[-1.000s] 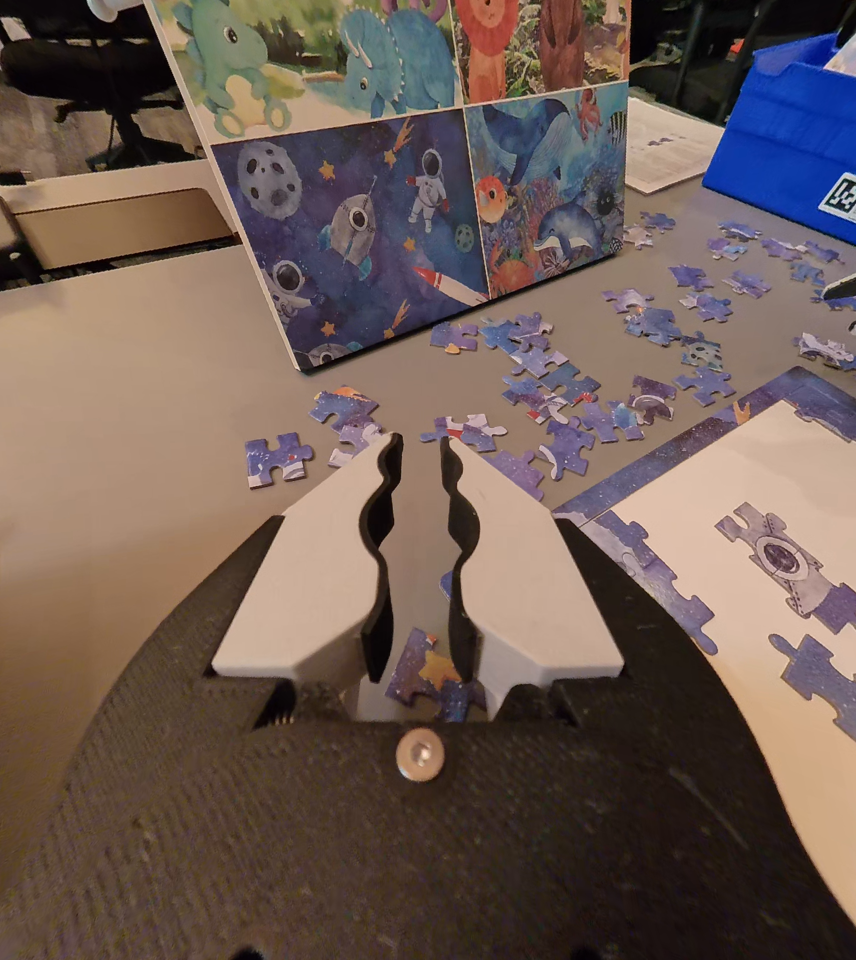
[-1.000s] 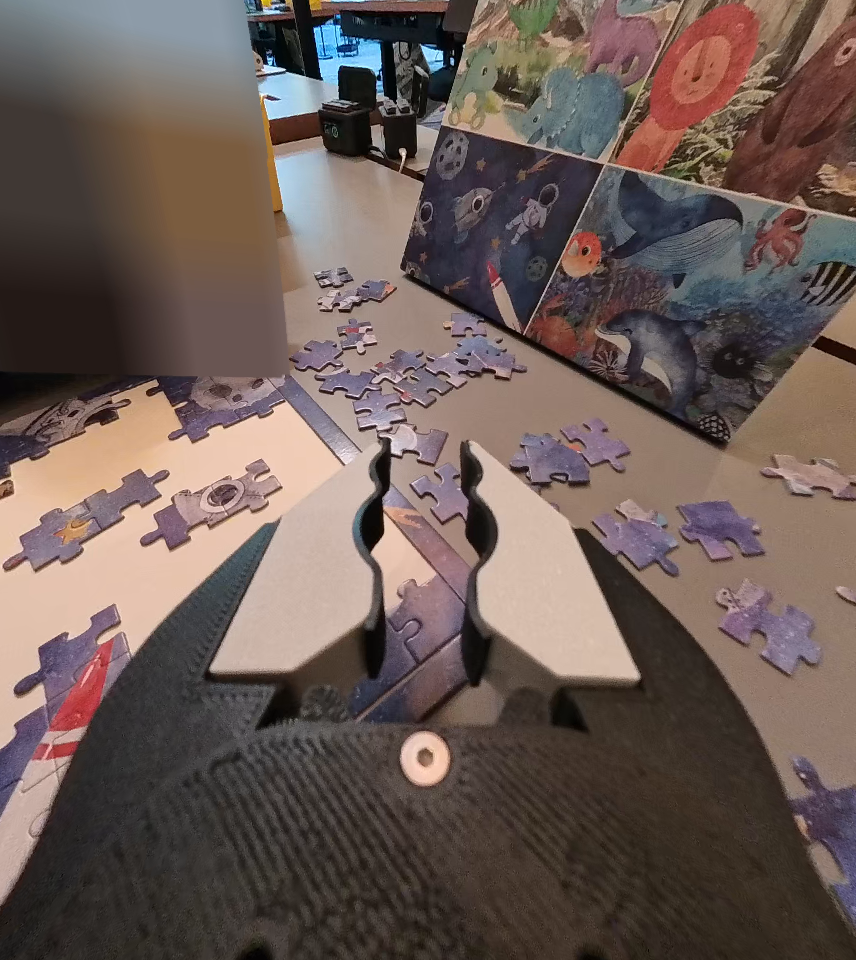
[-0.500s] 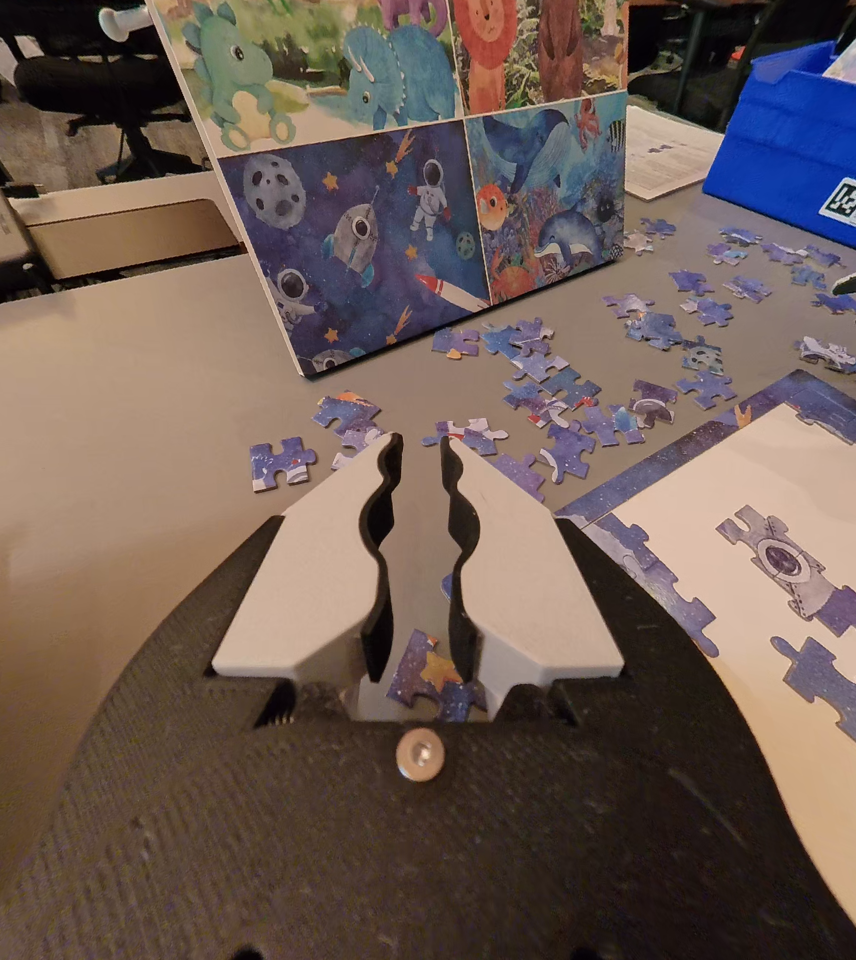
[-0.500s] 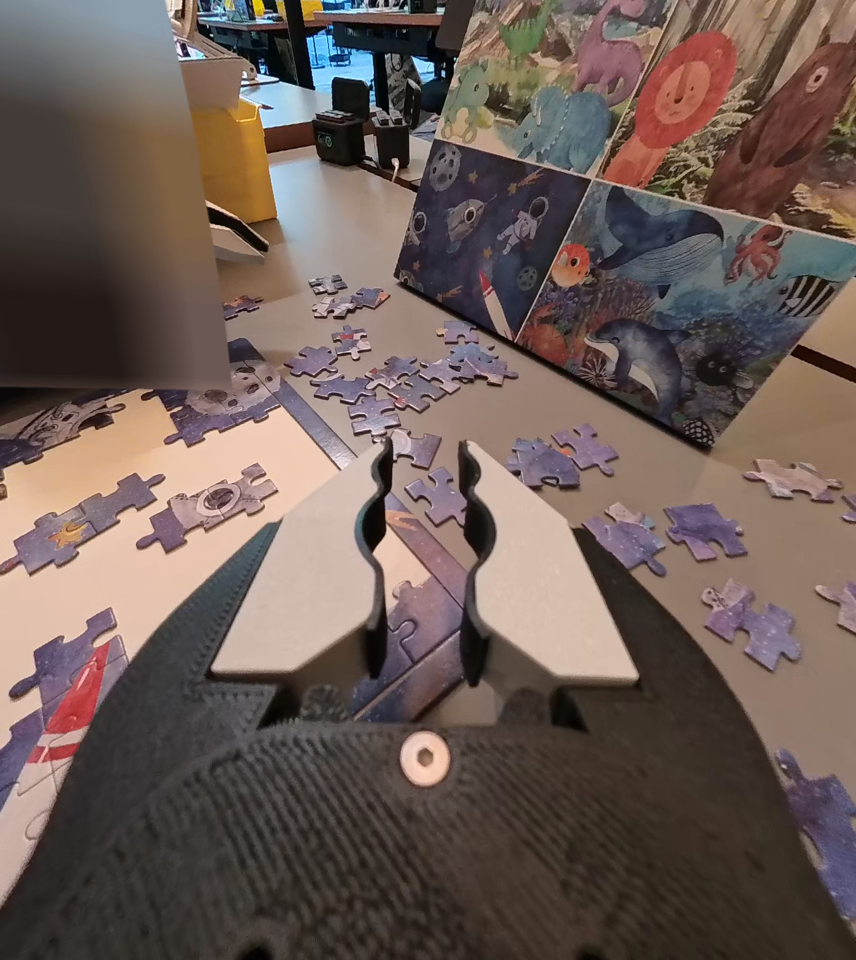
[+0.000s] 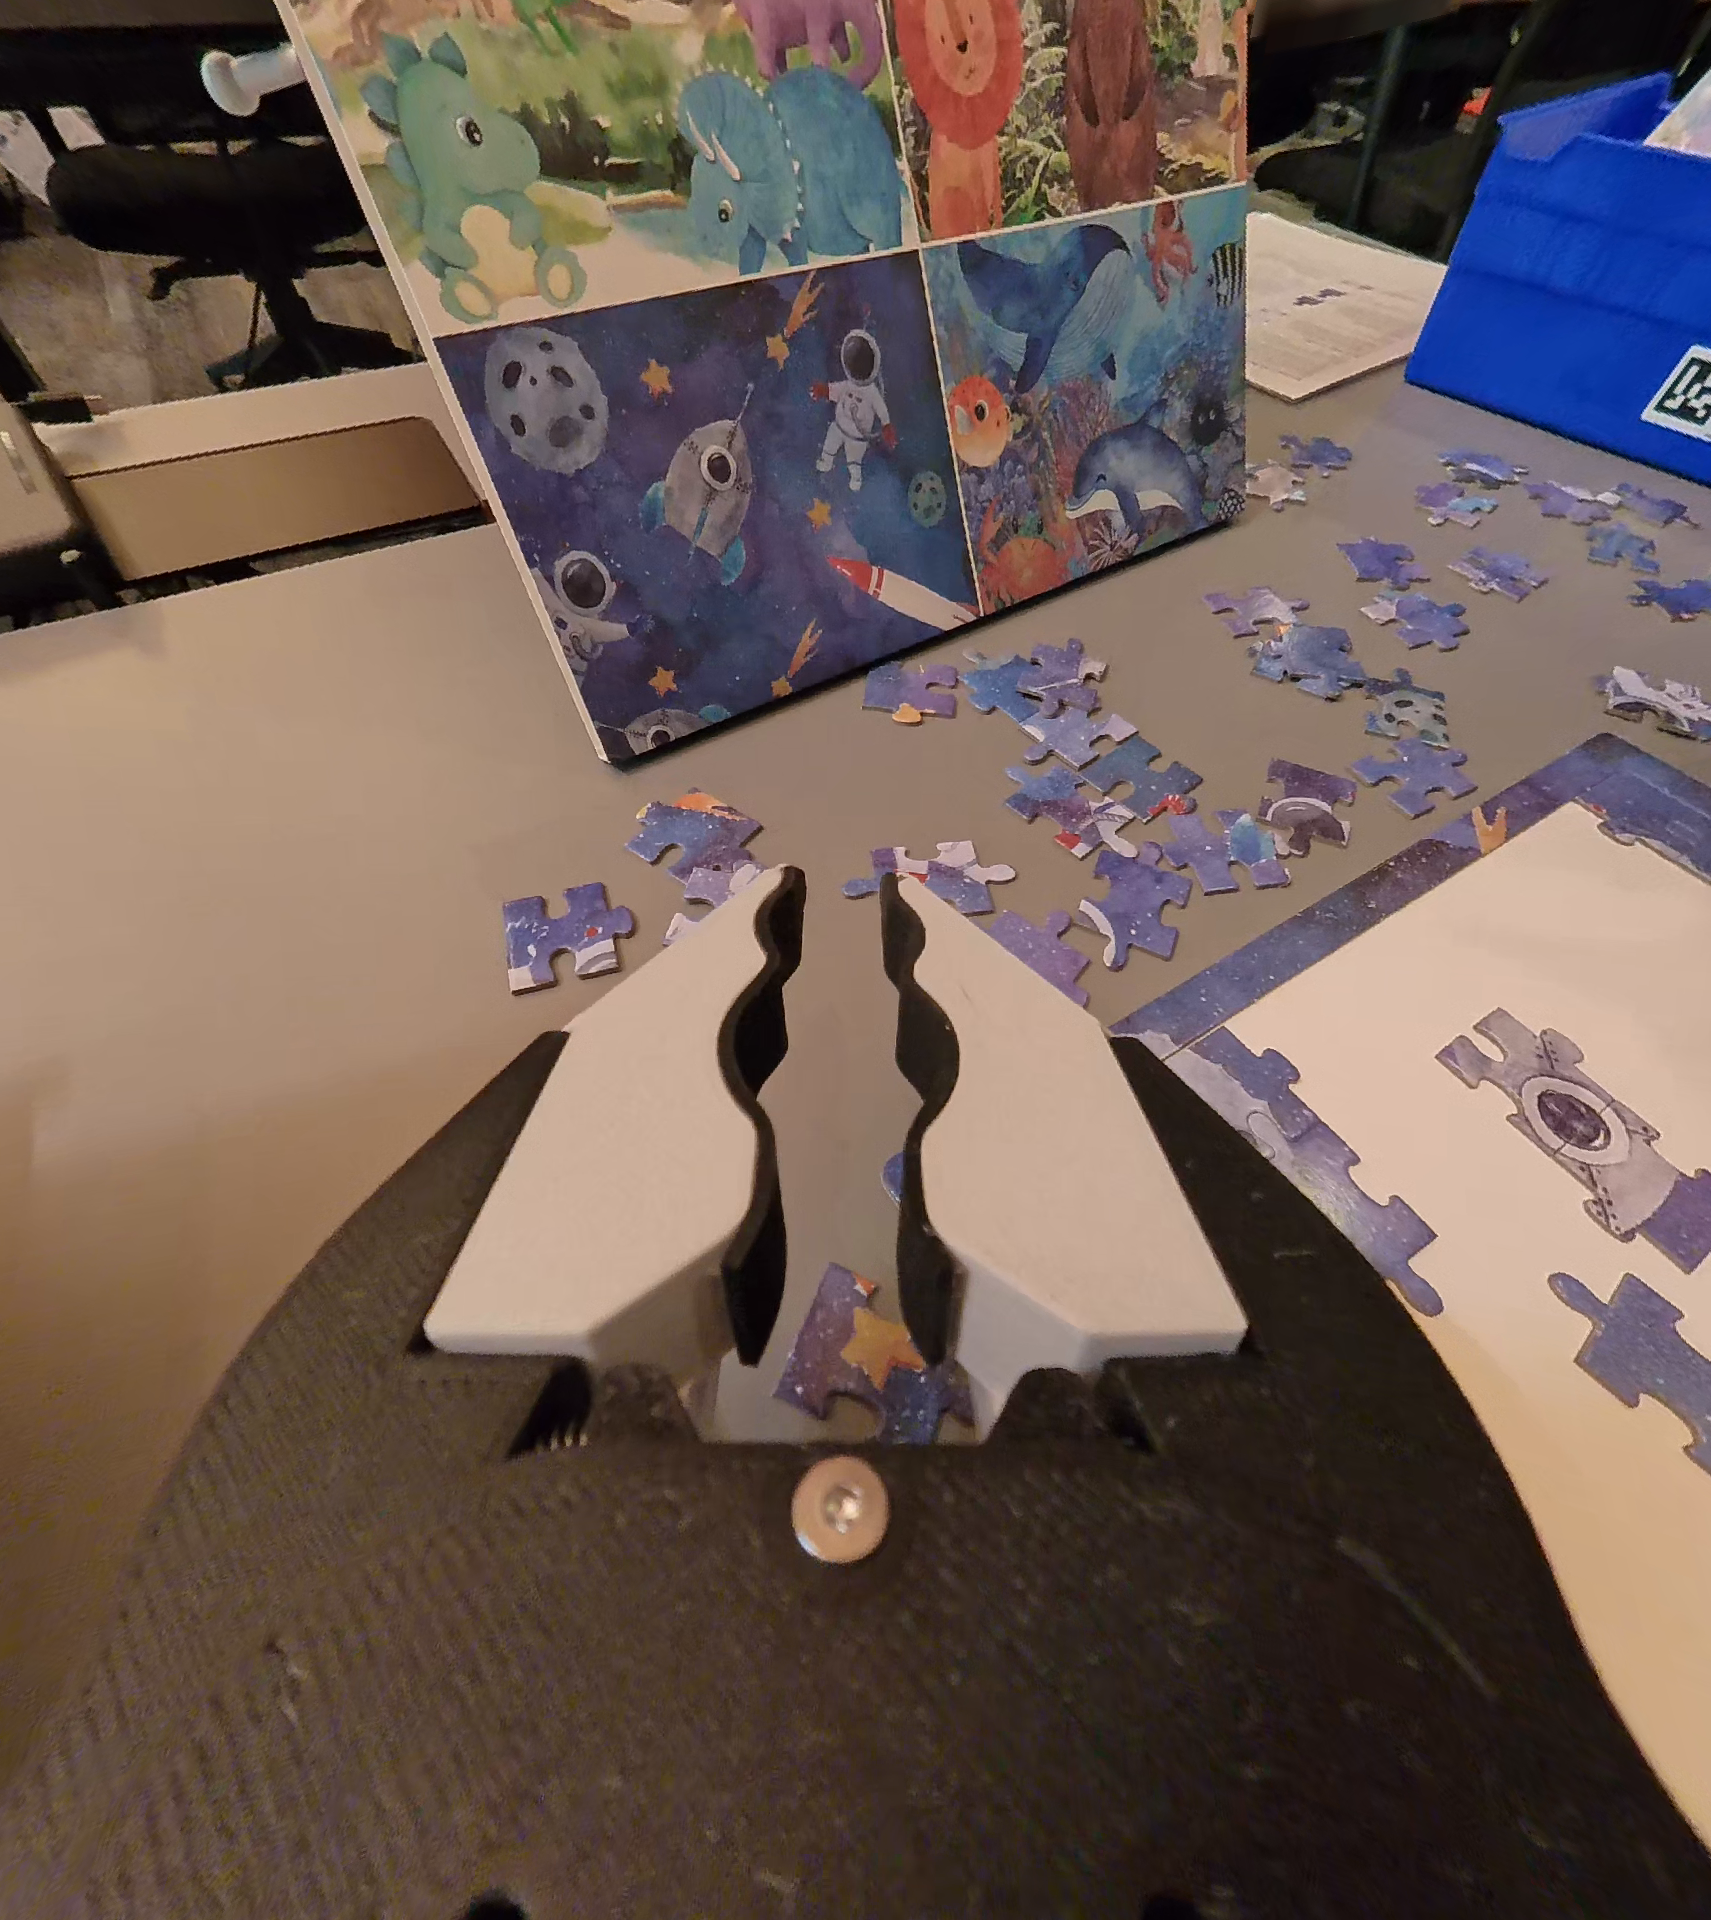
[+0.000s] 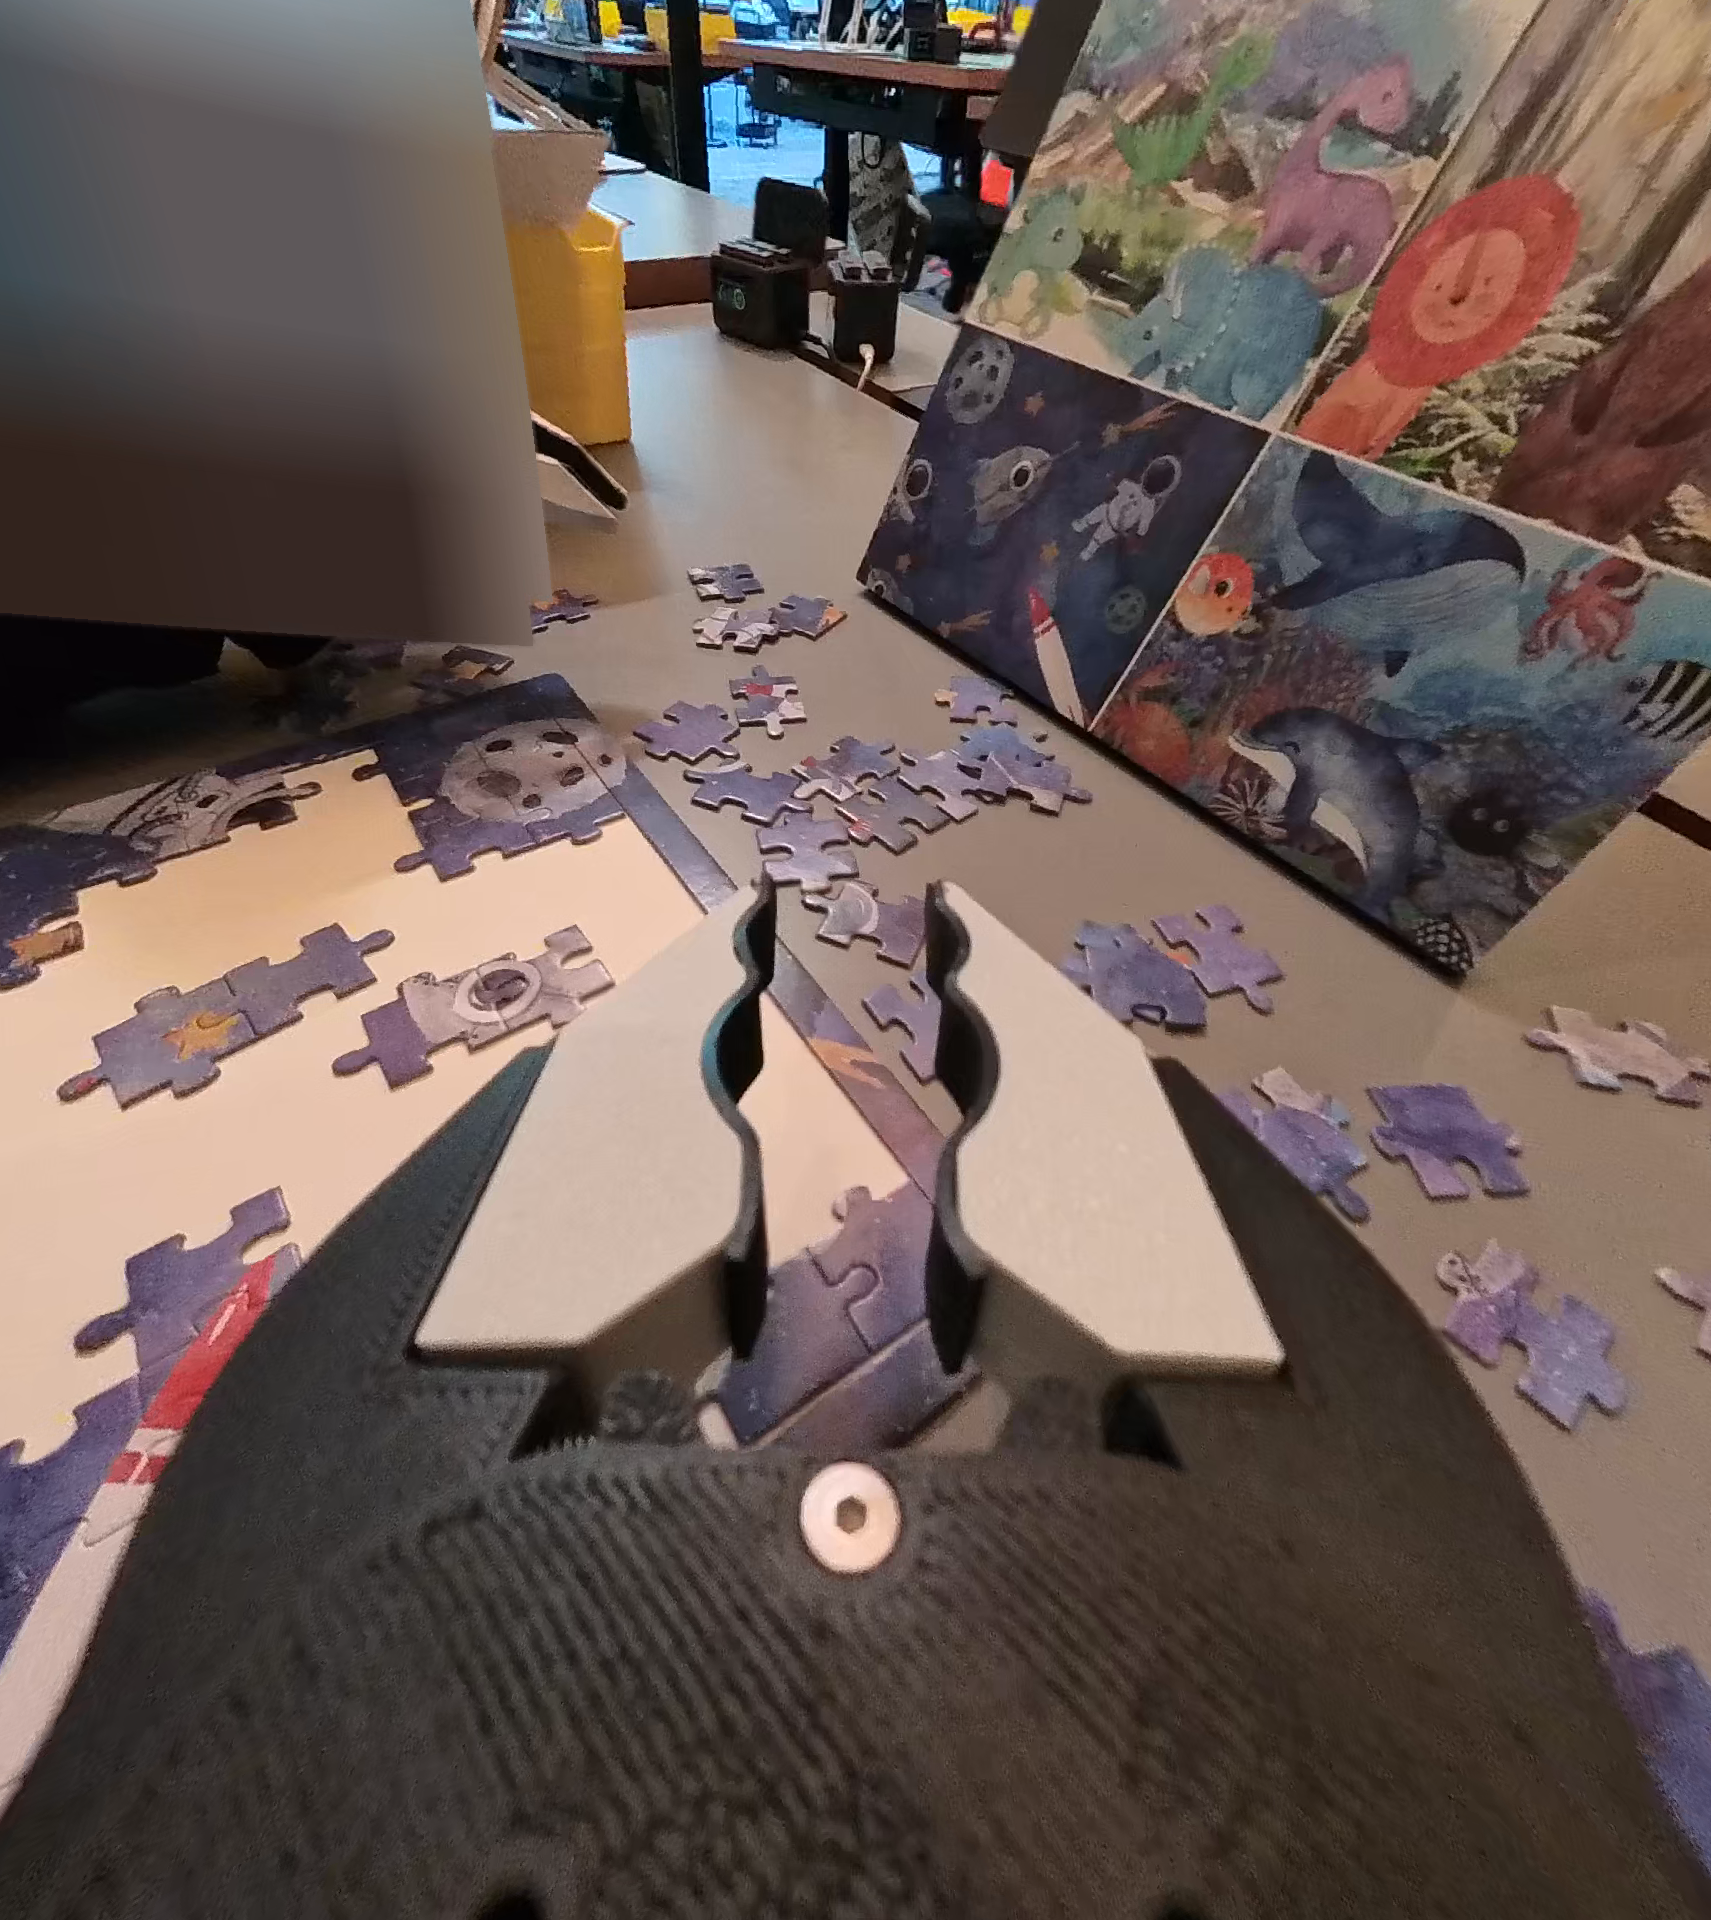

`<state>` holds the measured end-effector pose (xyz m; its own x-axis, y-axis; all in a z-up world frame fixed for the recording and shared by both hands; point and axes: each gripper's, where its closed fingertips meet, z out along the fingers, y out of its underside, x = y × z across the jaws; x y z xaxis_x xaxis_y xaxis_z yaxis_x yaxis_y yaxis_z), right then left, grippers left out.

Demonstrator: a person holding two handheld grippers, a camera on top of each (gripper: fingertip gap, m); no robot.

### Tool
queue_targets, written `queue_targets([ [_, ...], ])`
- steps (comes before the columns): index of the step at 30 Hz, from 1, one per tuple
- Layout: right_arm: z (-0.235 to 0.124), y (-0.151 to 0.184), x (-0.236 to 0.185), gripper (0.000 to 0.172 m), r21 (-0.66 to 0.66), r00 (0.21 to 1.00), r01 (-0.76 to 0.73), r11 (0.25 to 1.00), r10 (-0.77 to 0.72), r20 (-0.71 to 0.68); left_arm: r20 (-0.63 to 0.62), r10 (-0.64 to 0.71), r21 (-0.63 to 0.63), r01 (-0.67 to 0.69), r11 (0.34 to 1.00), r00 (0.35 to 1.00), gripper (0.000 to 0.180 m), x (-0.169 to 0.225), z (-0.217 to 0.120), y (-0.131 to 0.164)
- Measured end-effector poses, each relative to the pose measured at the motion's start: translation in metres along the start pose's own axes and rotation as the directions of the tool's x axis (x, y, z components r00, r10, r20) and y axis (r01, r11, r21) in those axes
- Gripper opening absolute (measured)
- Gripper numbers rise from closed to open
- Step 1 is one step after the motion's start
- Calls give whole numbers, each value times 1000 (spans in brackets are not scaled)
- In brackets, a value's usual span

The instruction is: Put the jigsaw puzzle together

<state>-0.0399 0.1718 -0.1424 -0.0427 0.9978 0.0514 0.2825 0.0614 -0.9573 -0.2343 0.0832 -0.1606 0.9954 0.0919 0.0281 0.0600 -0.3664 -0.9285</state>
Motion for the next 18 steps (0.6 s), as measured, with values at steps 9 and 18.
queue_targets([
  [9, -16, -13, 17, 18, 73, 997, 0, 997, 6, -75, 1, 19, 21, -19, 1000, 1000, 12, 2, -2, -4],
  [18, -34, -18, 44, 10, 130, 983, -41, 991, 63, -173, 5, 21, 46, -21, 999, 1000, 11, 0, -5, -9],
])
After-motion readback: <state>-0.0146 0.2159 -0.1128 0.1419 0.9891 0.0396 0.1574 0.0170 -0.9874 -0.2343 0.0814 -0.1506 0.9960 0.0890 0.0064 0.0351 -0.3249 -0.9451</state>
